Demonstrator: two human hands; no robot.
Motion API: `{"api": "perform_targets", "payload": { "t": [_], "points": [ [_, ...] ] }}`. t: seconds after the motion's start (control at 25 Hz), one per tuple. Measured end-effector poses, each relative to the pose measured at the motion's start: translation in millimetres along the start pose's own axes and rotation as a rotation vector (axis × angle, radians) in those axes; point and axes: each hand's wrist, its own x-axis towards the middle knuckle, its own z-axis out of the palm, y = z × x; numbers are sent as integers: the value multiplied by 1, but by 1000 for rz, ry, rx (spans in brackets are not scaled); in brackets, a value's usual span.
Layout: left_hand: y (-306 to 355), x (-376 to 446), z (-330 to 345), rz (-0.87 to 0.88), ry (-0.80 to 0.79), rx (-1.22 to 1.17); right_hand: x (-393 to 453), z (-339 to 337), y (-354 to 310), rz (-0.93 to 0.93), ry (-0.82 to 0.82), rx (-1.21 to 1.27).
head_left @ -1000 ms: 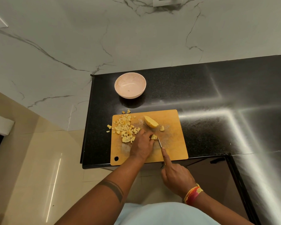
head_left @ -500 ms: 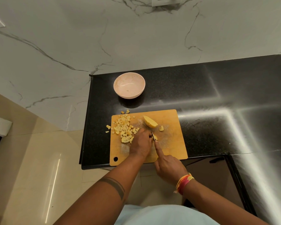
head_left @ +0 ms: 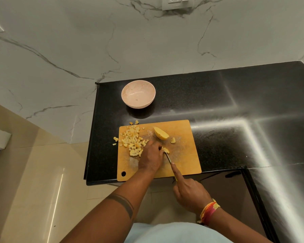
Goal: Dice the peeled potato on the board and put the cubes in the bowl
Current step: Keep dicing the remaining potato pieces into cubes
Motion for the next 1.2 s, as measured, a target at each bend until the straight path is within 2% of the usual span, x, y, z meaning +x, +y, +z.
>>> {"api": "perform_targets", "payload": {
  "t": [0.12, 0.28, 0.52, 0.68, 0.8, 1.0, 1.2],
  "points": [
    [1, -6, 0, 0, -7, 17, 0, -4, 2, 17, 61, 36],
    [-1, -12, 5, 98, -31, 90, 7, -5, -2, 88, 58, 74],
    [-21, -6, -12, 80, 37, 195, 33, 5, -35, -35, 3, 52],
    [-27, -1, -23, 43, 103, 159, 44, -5, -39, -55, 44, 50],
    [-18, 1, -19, 93, 131, 124, 31, -13, -23, -73, 95, 72],
    [18, 5, 2, 193, 38, 41, 8, -18, 10, 61, 206, 129],
    [36, 20, 21, 174, -98, 140, 12, -21, 19, 105, 205, 154]
  ]
}}
